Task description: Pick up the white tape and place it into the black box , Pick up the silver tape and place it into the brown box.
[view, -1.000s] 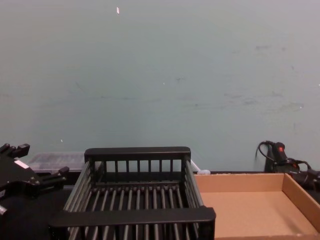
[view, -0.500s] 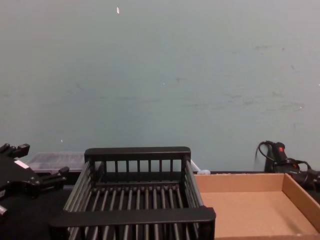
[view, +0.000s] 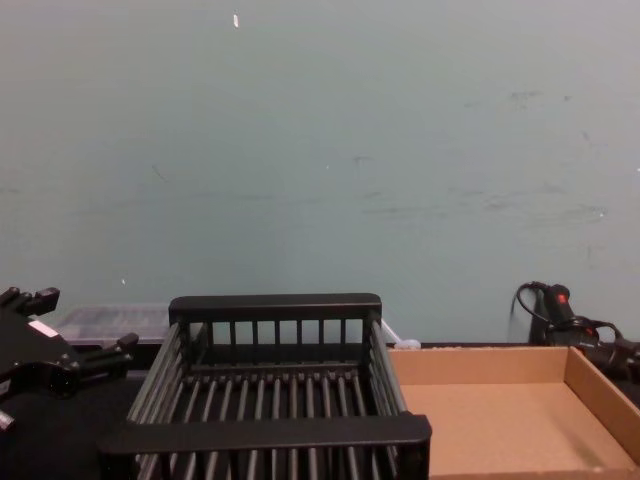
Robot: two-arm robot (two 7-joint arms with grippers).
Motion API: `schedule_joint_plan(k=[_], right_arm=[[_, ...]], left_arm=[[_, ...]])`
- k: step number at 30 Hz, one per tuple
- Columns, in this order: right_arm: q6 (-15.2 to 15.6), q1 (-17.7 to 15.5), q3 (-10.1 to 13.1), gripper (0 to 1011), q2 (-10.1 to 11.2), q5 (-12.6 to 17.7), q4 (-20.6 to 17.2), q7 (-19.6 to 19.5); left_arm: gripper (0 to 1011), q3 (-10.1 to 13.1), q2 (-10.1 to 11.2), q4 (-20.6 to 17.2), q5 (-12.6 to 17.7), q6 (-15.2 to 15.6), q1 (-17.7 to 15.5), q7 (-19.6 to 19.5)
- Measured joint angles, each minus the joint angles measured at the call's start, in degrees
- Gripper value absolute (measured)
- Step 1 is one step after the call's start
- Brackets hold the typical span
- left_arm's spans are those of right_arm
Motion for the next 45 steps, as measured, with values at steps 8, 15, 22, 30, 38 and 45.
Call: schedule_joint_plan(k=[8,15,22,30,38,45], right_arm=[[0.0,0.0,0.0,1002,0.01,0.0,0.0,0.0],[0.0,0.0,0.0,1002,0.0,0.0,0.0,0.0],[0.31,-0.3,0.47,1002,0.07,-0.03,-0.44,1.13],[1.59,-2.27,2.35,1002,1.28,1.08,-3.6,3.87],[4.02,-6.4,5.48,1002,3.61,4.07,-10.0,5.92],[6.94,-12.21,9.15,1002,6.36,7.44,-16.66,7.4]], left_arm=[[1001,0.0,0.0,0.0,0.0,0.0,0.0,0.0],[1001,0.0,0.0,0.0,0.0,0.0,0.0,0.0],[1002,0.0,0.0,0.0,0.0,0.0,0.0,0.0],[1001,0.0,0.0,0.0,0.0,0.0,0.0,0.0],[1002,0.0,0.0,0.0,0.0,0.0,0.0,0.0],[1001,0.0,0.0,0.0,0.0,0.0,0.0,0.0]])
